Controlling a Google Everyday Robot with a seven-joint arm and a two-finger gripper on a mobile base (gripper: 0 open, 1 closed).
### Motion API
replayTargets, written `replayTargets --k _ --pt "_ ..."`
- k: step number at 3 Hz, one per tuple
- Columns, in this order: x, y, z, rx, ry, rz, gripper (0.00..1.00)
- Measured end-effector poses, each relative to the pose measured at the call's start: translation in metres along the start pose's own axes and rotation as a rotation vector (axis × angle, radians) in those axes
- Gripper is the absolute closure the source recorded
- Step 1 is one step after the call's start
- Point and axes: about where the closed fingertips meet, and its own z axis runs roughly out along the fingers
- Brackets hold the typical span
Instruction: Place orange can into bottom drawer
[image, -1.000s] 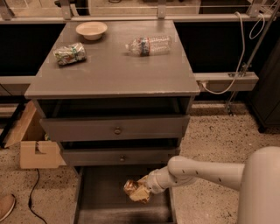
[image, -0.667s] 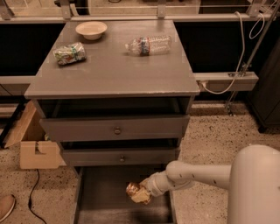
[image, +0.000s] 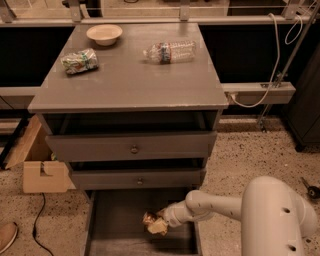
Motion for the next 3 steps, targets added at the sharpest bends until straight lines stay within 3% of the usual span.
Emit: replayTargets --k 1,2,3 --pt "0.013 -0.011 0.026 -0.011 -0.006 0.017 1.0" --pt "0.018 -0.015 0.044 -0.017 -0.008 0.025 0.84" --pt "0.021 -0.016 0.056 -0.029 -0.012 0.031 0.61"
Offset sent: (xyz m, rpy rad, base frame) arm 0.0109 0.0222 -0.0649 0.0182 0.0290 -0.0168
